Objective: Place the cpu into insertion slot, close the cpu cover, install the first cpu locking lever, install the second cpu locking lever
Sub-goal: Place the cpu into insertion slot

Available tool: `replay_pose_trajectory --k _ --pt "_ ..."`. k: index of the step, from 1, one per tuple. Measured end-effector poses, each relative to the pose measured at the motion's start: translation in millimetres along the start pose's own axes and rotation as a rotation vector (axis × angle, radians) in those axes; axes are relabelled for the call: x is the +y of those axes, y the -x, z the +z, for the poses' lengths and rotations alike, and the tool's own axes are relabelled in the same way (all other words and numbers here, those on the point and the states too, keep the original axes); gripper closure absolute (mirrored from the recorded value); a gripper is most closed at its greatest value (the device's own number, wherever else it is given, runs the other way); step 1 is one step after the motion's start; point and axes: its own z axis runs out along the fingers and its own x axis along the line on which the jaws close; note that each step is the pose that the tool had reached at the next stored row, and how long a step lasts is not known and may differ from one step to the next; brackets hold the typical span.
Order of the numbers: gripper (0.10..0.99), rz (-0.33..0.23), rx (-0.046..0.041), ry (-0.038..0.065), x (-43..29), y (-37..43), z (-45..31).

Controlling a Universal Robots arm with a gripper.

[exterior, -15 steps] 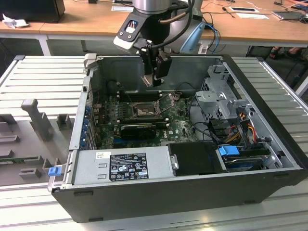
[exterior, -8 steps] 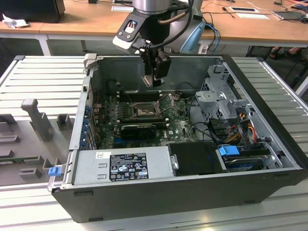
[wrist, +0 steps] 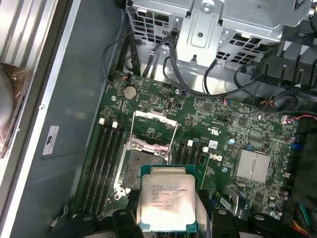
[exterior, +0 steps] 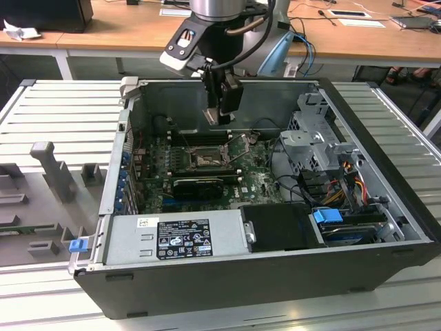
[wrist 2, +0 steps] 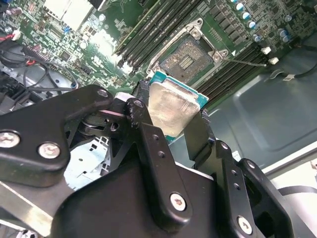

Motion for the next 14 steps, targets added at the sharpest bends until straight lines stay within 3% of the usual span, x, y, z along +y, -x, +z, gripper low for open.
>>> replay_pose_trajectory --k 9,14 --pt "0.561 0.178 -0.0157 0.003 -0.3 0.1 4.0" --pt "0.561 0.229 -0.0199 0.002 -1.1 0.0 7.8"
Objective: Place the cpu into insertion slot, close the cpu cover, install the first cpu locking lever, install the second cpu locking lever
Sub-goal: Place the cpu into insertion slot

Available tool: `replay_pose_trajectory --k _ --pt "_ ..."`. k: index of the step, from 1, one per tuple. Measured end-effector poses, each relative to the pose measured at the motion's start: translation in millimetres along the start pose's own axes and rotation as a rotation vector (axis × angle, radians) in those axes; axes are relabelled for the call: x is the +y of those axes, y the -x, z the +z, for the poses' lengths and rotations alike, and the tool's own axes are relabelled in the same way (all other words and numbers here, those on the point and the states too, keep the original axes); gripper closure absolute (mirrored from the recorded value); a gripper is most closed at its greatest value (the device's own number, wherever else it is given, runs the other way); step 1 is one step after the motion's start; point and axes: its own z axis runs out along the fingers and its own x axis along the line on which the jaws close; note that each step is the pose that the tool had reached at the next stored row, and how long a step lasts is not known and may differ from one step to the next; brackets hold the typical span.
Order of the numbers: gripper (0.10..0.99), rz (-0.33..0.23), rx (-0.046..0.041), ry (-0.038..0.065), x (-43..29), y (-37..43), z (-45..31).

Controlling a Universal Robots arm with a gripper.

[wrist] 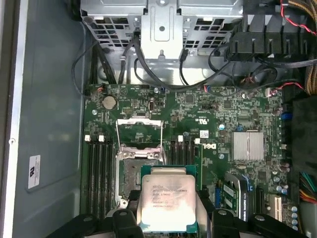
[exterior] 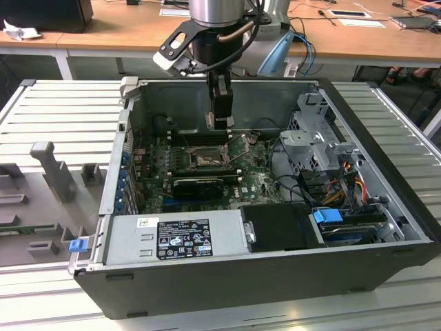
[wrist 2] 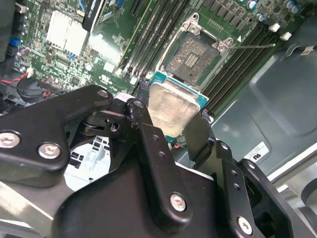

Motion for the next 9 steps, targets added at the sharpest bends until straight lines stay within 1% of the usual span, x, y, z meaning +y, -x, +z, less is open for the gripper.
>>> replay_pose_trajectory --k 4,9 --pt "0.561 0.001 0.0043 0.000 -1.2 0.1 5.0" --pt "0.561 0.002 0.0111 -0.003 -1.8 0.1 8.3"
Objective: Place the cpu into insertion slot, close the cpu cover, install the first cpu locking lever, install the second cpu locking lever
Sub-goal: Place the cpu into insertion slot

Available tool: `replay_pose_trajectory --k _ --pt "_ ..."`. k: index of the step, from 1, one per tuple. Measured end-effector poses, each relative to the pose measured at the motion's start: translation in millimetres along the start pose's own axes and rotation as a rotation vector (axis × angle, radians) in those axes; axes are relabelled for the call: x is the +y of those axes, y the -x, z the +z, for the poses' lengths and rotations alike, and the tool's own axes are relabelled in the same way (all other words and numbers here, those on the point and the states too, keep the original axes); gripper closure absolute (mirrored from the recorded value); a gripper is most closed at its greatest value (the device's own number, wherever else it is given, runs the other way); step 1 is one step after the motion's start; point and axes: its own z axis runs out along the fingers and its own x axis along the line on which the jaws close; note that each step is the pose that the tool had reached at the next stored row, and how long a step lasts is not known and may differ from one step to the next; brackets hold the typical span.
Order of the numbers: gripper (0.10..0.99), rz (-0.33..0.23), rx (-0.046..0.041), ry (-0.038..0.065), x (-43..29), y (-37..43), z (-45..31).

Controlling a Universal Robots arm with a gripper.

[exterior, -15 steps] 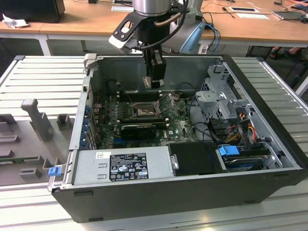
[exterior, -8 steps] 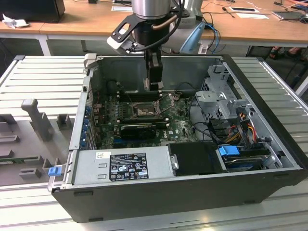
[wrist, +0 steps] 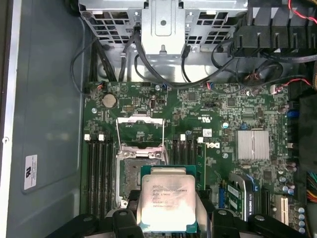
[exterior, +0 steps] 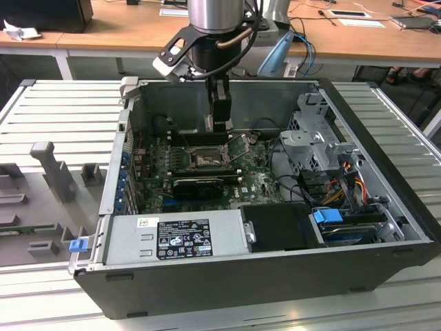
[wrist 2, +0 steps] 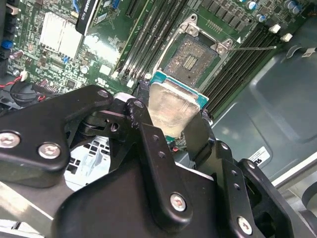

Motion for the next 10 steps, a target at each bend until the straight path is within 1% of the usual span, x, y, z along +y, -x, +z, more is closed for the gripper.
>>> replay_pose_trajectory --k 1,3,5,7,8,9,10 --pt "0.561 0.000 0.0005 -0.001 -0.1 0.0 0.6" --pt "0.561 0.000 0.0021 -0.007 -0.2 0.1 3.6" --pt "0.561 0.001 0.0052 -0.012 -0.5 0.2 5.7" --pt "0.561 0.001 0.0072 -0.014 -0.5 0.2 6.5" --pt "0.561 0.001 0.0127 -0.014 -0.5 0.3 6.9" --pt "0.561 0.002 0.0204 -0.014 -0.5 0.2 7.2" --pt "0.561 0.002 0.0251 -0.014 -0.6 0.2 7.5"
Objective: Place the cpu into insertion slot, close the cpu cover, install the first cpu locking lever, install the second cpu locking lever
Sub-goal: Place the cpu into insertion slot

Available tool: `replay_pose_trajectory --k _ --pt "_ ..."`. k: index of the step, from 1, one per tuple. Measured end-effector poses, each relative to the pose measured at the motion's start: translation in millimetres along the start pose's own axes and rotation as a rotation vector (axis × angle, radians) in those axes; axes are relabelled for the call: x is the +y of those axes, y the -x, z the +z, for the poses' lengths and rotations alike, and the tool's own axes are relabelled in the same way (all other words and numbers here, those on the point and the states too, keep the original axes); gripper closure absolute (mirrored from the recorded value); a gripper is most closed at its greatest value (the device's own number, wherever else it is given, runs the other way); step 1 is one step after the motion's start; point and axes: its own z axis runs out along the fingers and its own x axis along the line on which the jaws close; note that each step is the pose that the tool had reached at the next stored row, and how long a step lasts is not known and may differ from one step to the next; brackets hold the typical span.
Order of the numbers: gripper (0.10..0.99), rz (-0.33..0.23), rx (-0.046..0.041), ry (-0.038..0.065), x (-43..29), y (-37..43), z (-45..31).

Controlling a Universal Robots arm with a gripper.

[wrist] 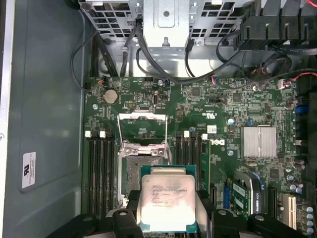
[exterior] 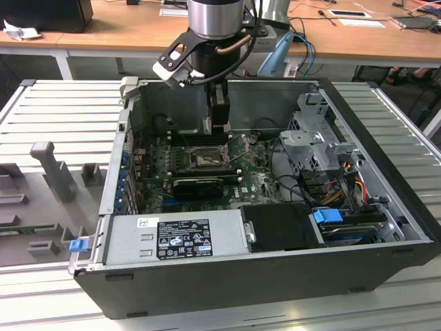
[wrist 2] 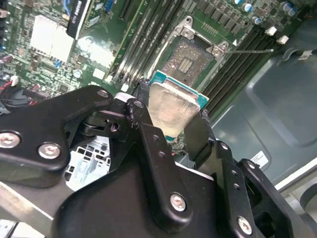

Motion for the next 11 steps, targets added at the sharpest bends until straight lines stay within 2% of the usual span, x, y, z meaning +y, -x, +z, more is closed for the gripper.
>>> replay_pose_trajectory --k 1,11 --pt "0.561 0.000 0.0040 0.000 -0.1 0.0 0.7" --pt "0.561 0.000 0.0042 0.000 -0.8 0.6 11.2"
